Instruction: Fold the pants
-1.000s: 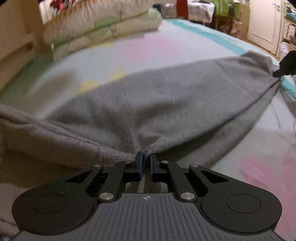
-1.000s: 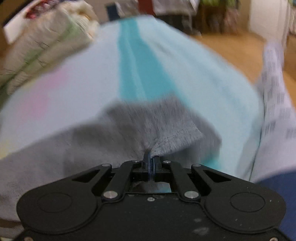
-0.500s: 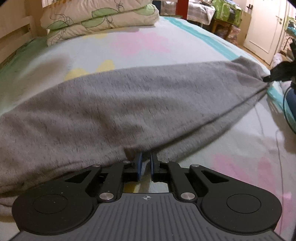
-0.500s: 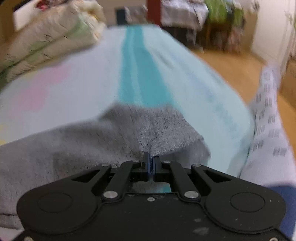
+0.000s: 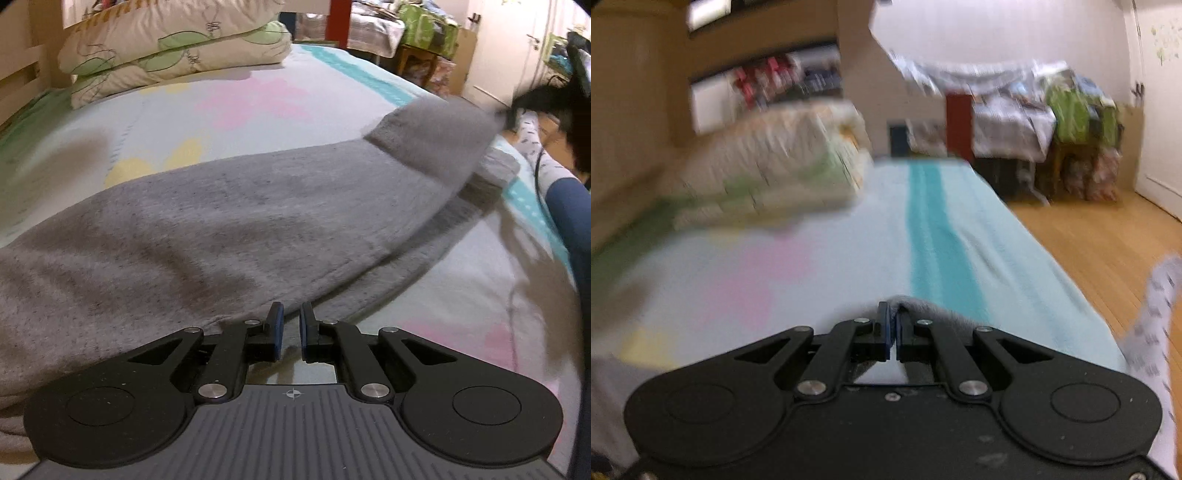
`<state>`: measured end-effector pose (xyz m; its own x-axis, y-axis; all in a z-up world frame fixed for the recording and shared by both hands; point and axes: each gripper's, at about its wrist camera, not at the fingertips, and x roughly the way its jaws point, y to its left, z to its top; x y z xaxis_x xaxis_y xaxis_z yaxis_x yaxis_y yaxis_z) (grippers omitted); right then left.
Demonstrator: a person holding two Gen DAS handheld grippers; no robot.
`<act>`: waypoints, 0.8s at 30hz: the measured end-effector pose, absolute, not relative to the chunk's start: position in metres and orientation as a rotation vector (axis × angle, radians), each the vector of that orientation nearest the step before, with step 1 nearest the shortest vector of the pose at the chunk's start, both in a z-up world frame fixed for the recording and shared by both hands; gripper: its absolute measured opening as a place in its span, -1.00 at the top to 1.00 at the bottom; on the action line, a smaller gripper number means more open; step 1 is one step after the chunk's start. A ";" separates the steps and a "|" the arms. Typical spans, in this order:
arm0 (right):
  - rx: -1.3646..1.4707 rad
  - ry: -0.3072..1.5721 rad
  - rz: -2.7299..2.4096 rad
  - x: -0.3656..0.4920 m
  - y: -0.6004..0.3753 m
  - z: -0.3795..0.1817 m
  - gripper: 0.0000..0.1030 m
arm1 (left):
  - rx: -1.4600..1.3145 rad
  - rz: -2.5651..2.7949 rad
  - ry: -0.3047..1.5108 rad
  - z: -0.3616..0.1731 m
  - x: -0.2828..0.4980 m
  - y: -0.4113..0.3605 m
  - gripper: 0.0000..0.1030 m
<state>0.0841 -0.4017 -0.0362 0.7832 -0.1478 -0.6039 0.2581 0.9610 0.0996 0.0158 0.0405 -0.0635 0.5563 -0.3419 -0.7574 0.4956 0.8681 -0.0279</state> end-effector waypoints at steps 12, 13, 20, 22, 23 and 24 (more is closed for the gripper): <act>0.345 0.868 -0.285 0.078 -0.436 -0.111 0.88 | 0.146 -0.480 0.797 -0.049 0.040 0.037 0.82; 0.358 0.864 -0.285 0.082 -0.432 -0.111 0.82 | 0.137 -0.478 0.793 -0.049 0.044 0.036 0.82; 0.466 0.848 -0.291 0.087 -0.433 -0.114 0.17 | 0.001 -0.481 0.931 -0.074 0.077 0.034 0.76; 0.492 0.829 -0.296 0.087 -0.437 -0.113 0.13 | -0.073 -0.466 1.014 -0.091 0.084 0.039 0.77; 0.506 0.821 -0.301 0.085 -0.439 -0.112 0.07 | -0.123 -0.466 1.007 -0.095 0.084 0.045 0.77; 0.522 0.815 -0.308 0.085 -0.443 -0.112 0.06 | -0.175 -0.466 1.015 -0.097 0.085 0.051 0.77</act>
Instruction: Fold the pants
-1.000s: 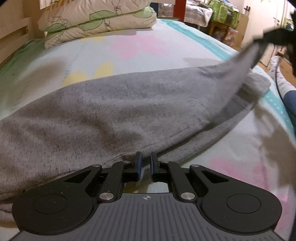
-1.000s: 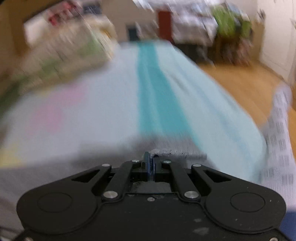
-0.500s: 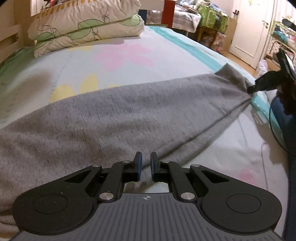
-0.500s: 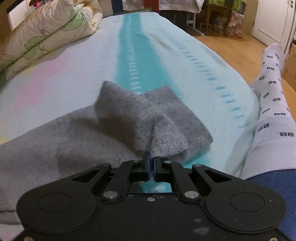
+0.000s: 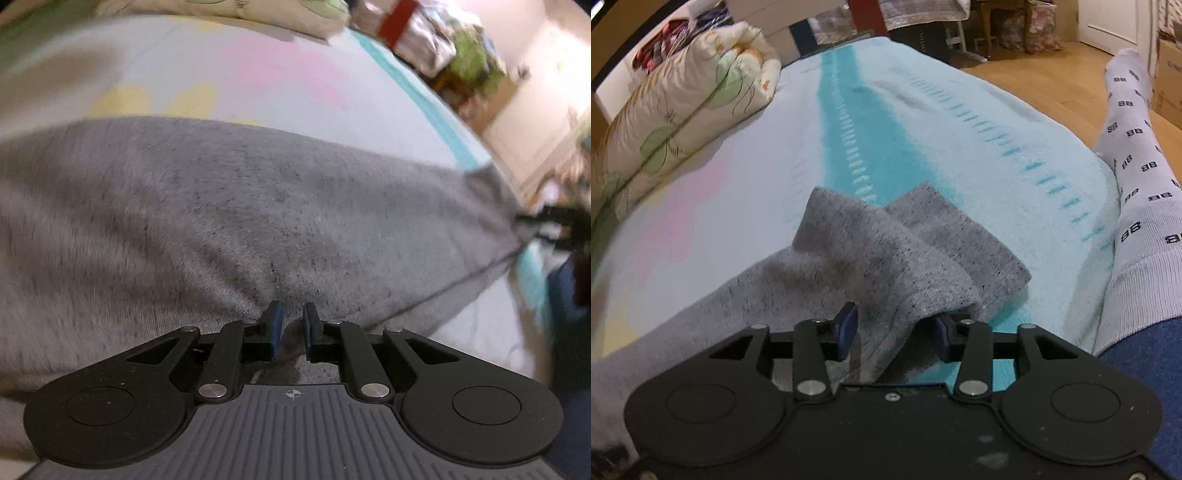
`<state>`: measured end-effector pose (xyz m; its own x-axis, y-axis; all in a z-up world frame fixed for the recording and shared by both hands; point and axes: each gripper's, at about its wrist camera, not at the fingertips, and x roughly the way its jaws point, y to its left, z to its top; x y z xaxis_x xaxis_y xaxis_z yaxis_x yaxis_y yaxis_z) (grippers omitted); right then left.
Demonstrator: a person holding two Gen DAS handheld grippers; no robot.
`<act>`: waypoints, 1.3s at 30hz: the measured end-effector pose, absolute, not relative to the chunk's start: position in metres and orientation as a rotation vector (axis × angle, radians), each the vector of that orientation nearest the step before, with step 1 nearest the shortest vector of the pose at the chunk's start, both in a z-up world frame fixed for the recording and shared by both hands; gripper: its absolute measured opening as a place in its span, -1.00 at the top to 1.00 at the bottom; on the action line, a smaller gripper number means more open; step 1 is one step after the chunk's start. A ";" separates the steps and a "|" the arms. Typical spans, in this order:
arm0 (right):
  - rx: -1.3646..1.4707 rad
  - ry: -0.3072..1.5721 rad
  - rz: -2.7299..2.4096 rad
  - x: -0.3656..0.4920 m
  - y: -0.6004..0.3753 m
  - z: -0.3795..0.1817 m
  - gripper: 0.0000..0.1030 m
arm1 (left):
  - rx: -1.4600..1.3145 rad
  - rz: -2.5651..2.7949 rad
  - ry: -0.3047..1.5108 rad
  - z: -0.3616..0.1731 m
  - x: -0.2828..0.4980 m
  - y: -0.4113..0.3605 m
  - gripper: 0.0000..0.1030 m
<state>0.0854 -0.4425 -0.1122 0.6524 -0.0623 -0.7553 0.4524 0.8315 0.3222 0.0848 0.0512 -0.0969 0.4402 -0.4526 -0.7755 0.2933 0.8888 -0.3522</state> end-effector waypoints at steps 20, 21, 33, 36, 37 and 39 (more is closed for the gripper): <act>0.164 0.873 -0.337 0.101 -0.421 -0.103 0.79 | -0.151 -0.475 1.024 -0.096 0.085 0.049 0.77; 0.224 0.889 -0.349 0.099 -0.428 -0.112 0.79 | -0.146 -0.476 1.026 -0.096 0.085 0.048 0.77; 0.242 0.916 -0.390 0.100 -0.446 -0.114 0.73 | 0.070 -0.588 0.990 -0.074 0.063 0.045 0.61; 0.222 0.905 -0.404 0.096 -0.442 -0.108 0.56 | 0.117 -0.590 0.988 -0.069 0.053 0.055 0.26; 0.197 0.892 -0.413 0.093 -0.437 -0.103 0.41 | 0.113 -0.585 0.989 -0.068 0.051 0.059 0.09; 0.135 0.854 -0.415 0.088 -0.424 -0.090 0.31 | 0.107 -0.568 0.988 -0.066 0.048 0.066 -0.14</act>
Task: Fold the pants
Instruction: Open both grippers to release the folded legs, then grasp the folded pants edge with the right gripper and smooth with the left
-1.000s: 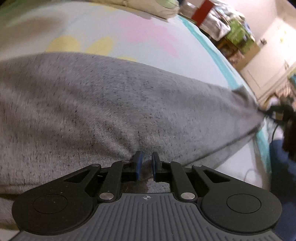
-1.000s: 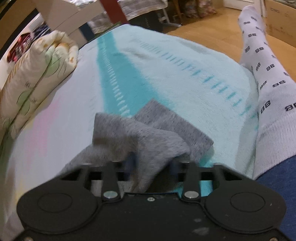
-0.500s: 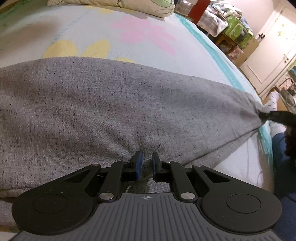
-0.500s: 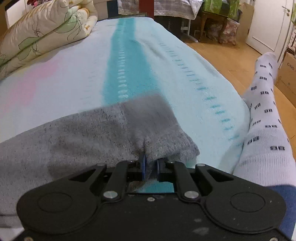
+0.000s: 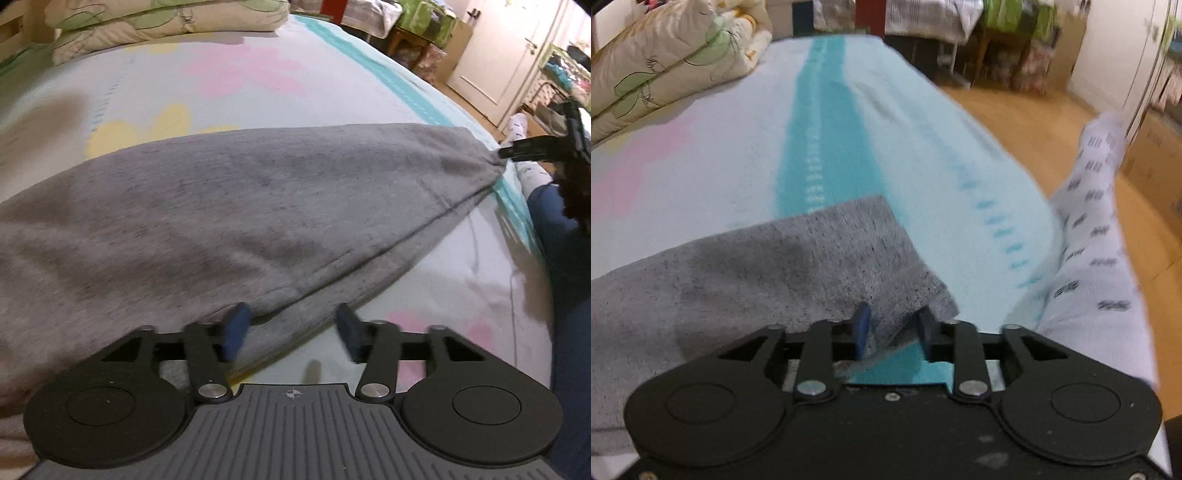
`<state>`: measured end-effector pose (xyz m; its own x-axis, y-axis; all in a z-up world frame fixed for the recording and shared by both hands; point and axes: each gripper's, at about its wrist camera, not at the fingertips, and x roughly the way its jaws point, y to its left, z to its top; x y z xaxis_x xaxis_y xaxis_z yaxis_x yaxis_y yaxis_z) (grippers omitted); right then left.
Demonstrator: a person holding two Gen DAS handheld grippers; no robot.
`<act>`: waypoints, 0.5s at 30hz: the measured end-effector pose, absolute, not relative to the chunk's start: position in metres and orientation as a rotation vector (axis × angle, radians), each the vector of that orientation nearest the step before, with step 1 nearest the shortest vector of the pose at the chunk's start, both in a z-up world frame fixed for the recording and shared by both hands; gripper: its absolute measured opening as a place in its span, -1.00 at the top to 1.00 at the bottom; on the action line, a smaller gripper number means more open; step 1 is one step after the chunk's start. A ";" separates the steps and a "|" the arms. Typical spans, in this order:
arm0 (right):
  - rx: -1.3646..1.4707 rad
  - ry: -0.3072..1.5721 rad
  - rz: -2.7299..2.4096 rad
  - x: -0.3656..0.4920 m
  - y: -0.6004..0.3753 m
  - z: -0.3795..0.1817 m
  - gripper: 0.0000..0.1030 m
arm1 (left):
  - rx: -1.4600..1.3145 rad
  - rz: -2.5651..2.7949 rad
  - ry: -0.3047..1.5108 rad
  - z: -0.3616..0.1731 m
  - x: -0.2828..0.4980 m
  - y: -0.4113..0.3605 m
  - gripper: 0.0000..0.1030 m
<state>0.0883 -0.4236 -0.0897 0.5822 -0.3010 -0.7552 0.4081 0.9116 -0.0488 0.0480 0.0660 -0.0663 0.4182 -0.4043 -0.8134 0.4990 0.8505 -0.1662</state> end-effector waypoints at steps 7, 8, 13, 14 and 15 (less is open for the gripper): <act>-0.054 0.709 -0.244 0.069 -0.349 -0.041 0.12 | 0.063 -0.479 0.968 -0.056 0.049 0.089 -0.17; -0.068 0.698 -0.191 0.068 -0.335 -0.038 0.11 | 0.059 -0.467 0.962 -0.055 0.049 0.092 -0.17; -0.125 0.667 0.156 0.066 -0.245 -0.041 0.11 | 0.019 -0.403 0.955 -0.049 0.049 0.113 -0.18; -0.147 0.666 0.231 0.065 -0.224 -0.044 0.12 | 0.015 -0.392 0.955 -0.049 0.050 0.117 -0.18; -0.171 0.667 0.294 0.066 -0.205 -0.048 0.12 | 0.011 -0.377 0.955 -0.048 0.051 0.121 -0.18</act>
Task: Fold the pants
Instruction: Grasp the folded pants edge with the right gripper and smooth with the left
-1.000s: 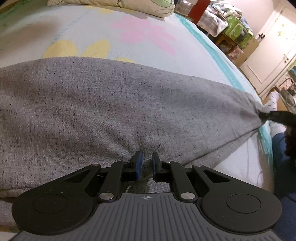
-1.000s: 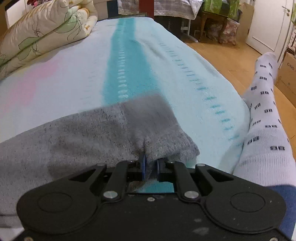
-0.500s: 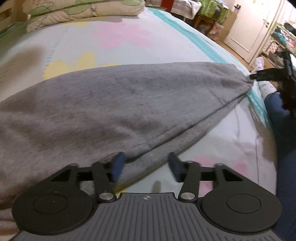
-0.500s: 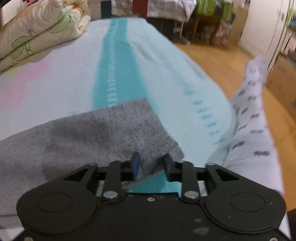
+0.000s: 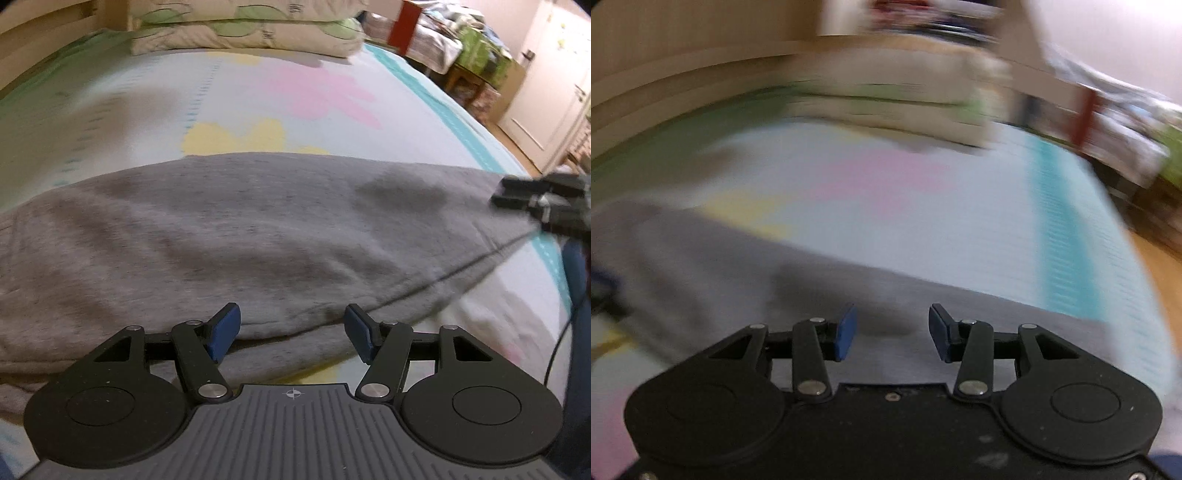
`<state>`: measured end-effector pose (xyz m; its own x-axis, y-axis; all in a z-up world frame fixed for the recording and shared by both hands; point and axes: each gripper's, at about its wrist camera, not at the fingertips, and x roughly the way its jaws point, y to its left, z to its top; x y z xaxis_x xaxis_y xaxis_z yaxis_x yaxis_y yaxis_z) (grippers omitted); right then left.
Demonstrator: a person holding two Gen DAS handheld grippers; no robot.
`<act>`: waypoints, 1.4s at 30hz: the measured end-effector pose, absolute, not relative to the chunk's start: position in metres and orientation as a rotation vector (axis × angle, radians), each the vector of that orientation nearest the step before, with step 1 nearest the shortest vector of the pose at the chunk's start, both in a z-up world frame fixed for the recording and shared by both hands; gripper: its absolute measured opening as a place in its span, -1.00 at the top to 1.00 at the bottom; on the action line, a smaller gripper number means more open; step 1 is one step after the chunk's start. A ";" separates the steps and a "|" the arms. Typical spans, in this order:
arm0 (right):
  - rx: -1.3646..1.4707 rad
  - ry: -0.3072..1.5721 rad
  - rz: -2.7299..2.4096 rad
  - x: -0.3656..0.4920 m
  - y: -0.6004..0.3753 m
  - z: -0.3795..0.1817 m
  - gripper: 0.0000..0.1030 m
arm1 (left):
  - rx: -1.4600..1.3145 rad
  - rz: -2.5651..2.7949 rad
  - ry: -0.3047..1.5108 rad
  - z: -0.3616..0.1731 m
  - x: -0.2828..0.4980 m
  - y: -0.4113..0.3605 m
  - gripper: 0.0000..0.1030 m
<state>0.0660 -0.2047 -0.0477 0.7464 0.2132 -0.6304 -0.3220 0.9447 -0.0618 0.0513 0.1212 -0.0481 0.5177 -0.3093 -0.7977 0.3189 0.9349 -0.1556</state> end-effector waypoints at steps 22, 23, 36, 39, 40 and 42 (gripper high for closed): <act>-0.590 0.598 0.826 0.059 0.000 -0.109 0.37 | -0.199 -0.343 0.988 -0.052 0.058 0.172 -0.24; -0.611 0.581 0.835 0.056 0.003 -0.110 0.37 | -0.208 -0.342 0.985 -0.051 0.059 0.174 -0.24; -0.453 0.517 0.874 0.064 0.003 -0.083 0.93 | -0.214 -0.267 0.880 -0.009 0.071 0.203 -0.29; -0.461 0.523 0.947 0.048 -0.003 -0.071 0.93 | -0.208 -0.253 0.875 -0.010 0.073 0.205 -0.31; -0.478 0.536 0.961 0.042 -0.003 -0.074 0.93 | -0.205 -0.248 0.875 -0.012 0.075 0.204 -0.31; -0.517 0.553 0.970 0.036 -0.004 -0.084 0.93 | -0.206 -0.248 0.880 -0.019 0.078 0.202 -0.31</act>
